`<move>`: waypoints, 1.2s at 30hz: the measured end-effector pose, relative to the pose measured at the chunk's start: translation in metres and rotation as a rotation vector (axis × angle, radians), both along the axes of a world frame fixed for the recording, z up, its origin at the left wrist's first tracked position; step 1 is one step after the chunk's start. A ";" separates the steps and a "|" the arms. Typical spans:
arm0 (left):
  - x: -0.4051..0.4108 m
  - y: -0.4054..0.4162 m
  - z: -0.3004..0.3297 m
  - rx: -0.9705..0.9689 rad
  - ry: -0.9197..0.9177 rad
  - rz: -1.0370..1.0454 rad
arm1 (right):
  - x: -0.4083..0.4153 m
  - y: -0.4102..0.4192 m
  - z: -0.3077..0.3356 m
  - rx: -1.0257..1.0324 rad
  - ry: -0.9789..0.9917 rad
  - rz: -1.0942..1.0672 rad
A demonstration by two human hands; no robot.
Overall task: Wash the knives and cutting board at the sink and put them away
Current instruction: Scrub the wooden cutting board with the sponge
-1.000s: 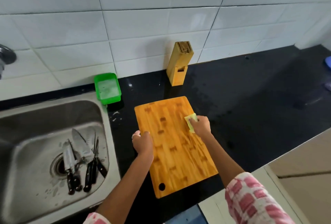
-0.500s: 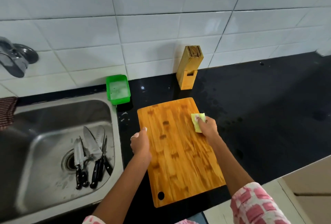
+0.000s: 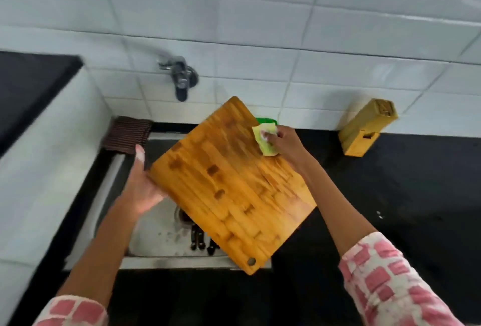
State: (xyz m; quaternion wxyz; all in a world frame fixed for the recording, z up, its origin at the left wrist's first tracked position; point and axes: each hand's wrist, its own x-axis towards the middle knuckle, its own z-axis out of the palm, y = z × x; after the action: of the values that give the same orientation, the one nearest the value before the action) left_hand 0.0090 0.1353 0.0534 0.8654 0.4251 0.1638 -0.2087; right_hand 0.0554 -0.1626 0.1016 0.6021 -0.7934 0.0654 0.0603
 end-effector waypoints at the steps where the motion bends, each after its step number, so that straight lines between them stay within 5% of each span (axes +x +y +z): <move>1: 0.000 0.029 0.007 0.031 -0.036 -0.055 | 0.009 0.023 0.001 0.014 0.004 0.047; 5: -0.009 0.105 0.036 0.494 -0.108 -0.280 | 0.045 0.120 -0.011 -0.029 0.020 0.221; 12: -0.017 0.133 0.036 0.608 -0.068 -0.154 | 0.075 0.226 -0.040 -0.150 -0.010 0.088; 22: 0.006 0.130 -0.006 1.305 -0.020 -0.193 | 0.093 0.333 -0.047 -0.420 -0.262 0.197; 32: 0.003 0.142 -0.026 1.357 -0.092 -0.209 | -0.006 0.363 -0.097 -0.438 -0.370 0.219; 36: -0.003 0.139 -0.030 1.371 -0.088 -0.213 | 0.062 0.364 -0.099 -0.388 -0.306 0.040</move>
State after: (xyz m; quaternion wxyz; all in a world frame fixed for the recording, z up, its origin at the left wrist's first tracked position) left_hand 0.0064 0.2745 0.0236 0.3822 0.8976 0.1809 -0.1245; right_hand 0.1178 0.2017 0.0027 0.4400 -0.8952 -0.0318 -0.0624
